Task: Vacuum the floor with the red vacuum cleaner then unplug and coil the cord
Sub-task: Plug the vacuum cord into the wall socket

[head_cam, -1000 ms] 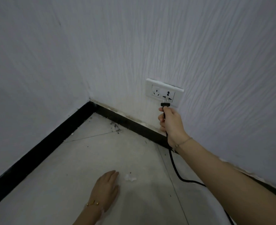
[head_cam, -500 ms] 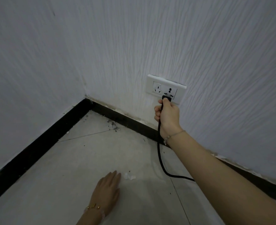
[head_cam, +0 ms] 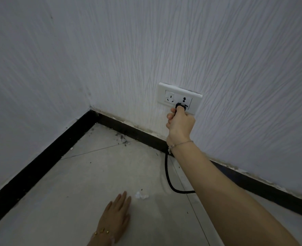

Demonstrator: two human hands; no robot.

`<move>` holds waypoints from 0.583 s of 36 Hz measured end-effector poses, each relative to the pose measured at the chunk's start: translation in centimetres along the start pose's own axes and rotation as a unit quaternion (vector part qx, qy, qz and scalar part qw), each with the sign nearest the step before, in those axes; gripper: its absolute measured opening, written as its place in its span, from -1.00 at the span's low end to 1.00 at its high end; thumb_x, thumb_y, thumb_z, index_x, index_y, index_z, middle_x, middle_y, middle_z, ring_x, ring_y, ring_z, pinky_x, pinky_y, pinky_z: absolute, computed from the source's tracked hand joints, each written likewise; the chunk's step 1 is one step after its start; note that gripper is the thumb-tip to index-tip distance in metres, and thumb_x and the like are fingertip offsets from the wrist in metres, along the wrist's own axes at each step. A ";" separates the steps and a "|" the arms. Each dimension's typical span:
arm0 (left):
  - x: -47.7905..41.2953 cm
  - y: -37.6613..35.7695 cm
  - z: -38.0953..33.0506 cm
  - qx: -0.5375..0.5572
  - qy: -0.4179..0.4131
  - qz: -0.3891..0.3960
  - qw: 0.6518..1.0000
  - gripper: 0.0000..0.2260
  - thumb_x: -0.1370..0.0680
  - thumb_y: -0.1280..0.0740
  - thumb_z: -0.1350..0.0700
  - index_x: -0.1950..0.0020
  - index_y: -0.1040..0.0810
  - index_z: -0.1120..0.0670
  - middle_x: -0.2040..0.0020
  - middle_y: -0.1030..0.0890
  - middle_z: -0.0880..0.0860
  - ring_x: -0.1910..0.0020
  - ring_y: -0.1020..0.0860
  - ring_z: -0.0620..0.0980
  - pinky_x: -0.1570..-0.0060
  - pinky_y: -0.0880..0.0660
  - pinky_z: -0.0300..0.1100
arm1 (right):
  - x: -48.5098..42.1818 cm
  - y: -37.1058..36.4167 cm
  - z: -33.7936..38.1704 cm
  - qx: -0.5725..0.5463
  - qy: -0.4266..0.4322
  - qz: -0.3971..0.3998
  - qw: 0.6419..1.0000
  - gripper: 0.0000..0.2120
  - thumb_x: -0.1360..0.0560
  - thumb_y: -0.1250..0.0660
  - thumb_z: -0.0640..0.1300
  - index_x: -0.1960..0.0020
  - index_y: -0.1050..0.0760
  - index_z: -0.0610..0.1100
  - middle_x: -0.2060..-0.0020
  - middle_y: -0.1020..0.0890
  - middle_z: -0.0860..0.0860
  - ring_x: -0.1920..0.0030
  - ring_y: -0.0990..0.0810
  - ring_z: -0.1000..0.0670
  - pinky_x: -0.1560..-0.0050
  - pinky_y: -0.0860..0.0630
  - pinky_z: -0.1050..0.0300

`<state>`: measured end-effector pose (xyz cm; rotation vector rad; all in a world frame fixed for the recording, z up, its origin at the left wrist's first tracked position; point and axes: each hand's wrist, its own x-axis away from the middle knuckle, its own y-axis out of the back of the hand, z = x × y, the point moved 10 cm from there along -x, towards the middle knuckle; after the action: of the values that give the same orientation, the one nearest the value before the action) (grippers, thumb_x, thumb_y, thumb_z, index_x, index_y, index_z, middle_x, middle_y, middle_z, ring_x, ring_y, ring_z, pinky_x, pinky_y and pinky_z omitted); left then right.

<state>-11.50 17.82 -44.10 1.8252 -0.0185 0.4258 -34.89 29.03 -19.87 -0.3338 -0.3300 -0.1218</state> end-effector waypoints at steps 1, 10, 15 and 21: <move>0.0 0.0 0.0 0.001 0.000 0.003 1.000 -0.52 -0.29 -0.09 -0.11 -0.18 -0.36 -0.05 -0.06 -0.69 -0.07 0.06 -0.68 -0.11 0.29 -0.60 -0.25 | 0.0 0.1 0.0 0.010 0.006 0.004 1.000 -0.73 -0.57 -0.18 -0.19 0.30 -0.44 -0.12 0.51 -0.45 0.03 0.53 -0.36 0.12 0.59 -0.24 0.31; -0.3 0.1 0.3 -0.009 -0.006 0.004 1.000 -0.47 -0.21 -0.07 -0.14 -0.15 -0.38 -0.06 -0.03 -0.69 -0.11 -0.01 -0.63 -0.12 0.32 -0.57 -0.31 | -0.4 0.5 0.4 -0.007 0.003 0.033 0.999 -0.76 -0.56 -0.23 -0.17 0.27 -0.48 -0.18 0.44 -0.45 -0.02 0.56 -0.32 0.16 0.62 -0.21 0.34; -0.5 -0.1 0.6 -0.004 0.002 0.014 1.000 -0.46 -0.20 -0.08 -0.16 -0.15 -0.36 -0.05 -0.01 -0.70 -0.11 0.05 -0.66 -0.15 0.35 -0.57 -0.31 | -0.8 0.3 0.4 -0.025 -0.002 0.026 0.999 -0.75 -0.56 -0.24 -0.18 0.29 -0.48 -0.16 0.45 -0.45 -0.01 0.60 -0.32 0.19 0.62 -0.19 0.33; -0.5 0.1 0.6 0.001 0.015 0.033 0.999 -0.46 -0.21 -0.05 -0.16 -0.15 -0.37 -0.05 0.00 -0.70 -0.12 0.10 -0.68 -0.17 0.35 -0.56 -0.32 | -0.7 0.1 0.5 -0.044 -0.005 0.004 0.999 -0.75 -0.56 -0.23 -0.21 0.29 -0.46 -0.15 0.43 -0.48 -0.01 0.51 -0.36 0.13 0.64 -0.23 0.34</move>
<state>-11.78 17.12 -44.26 1.8245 -0.0577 0.5010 -35.65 29.37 -19.69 -0.4227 -0.3334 -0.1262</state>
